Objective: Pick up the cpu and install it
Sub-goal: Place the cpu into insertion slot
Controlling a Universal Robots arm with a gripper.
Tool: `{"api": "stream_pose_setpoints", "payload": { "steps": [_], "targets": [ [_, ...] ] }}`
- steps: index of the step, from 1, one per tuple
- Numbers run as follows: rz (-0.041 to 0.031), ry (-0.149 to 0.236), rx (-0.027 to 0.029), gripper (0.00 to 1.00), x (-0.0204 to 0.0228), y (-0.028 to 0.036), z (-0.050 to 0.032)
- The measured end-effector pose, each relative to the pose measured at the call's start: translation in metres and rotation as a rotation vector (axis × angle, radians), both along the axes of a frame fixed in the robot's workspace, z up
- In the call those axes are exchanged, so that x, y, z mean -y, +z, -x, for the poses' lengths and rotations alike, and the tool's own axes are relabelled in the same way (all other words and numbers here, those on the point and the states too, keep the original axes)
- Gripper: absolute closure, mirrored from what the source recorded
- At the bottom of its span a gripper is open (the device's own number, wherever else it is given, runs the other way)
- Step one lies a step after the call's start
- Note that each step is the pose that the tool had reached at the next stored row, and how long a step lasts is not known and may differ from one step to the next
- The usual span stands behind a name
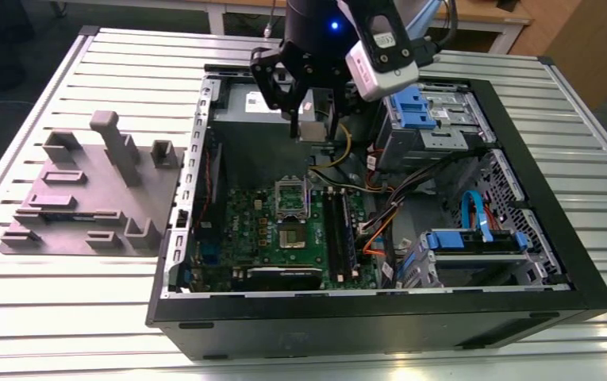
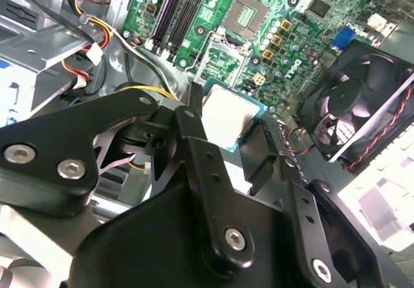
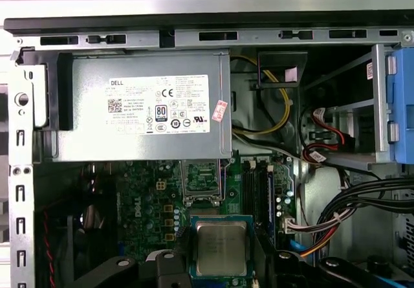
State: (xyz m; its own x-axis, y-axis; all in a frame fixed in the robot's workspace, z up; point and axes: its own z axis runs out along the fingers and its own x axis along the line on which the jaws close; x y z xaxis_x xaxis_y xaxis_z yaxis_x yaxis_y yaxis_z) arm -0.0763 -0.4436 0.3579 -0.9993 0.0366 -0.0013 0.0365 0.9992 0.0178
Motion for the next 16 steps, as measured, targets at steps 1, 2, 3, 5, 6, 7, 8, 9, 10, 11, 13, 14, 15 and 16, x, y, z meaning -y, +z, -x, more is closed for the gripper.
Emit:
{"api": "stream_pose_setpoints", "payload": {
  "steps": [1, 2, 3, 5, 6, 7, 8, 9, 10, 11, 13, 14, 15, 16],
  "targets": [
    [0.0000, 0.000, 0.0000, 0.53, 0.0003, -0.0001, 0.0000],
    [0.0000, 0.000, 0.0000, 0.53, 0.0006, -0.0003, 0.0000],
    [0.0001, 0.000, 0.0000, 0.53, 0.0009, -0.0004, 0.0000],
    [0.0000, -0.001, 0.0000, 0.53, 0.0015, -0.0010, 0.0000],
    [0.0000, -0.001, 0.0000, 0.53, 0.0016, -0.0014, 0.0000],
    [0.0000, -0.001, 0.0000, 0.53, 0.0017, -0.0019, 0.0000],
    [0.0002, -0.001, -0.0001, 0.53, 0.0017, -0.0024, 0.0000],
    [0.0001, -0.001, -0.0001, 0.53, 0.0017, -0.0029, 0.0000],
    [0.0000, -0.001, 0.0000, 0.53, 0.0019, -0.0035, 0.0000],
    [0.0001, -0.001, -0.0001, 0.53, 0.0021, -0.0041, 0.0000],
    [0.0002, -0.001, 0.0000, 0.53, 0.0030, -0.0050, 0.0000],
    [0.0001, -0.001, 0.0000, 0.53, 0.0033, -0.0055, 0.0000],
    [0.0001, -0.001, 0.0000, 0.53, 0.0035, -0.0057, 0.0000],
    [0.0001, -0.001, 0.0000, 0.53, 0.0038, -0.0058, 0.0000]
  ]
}}
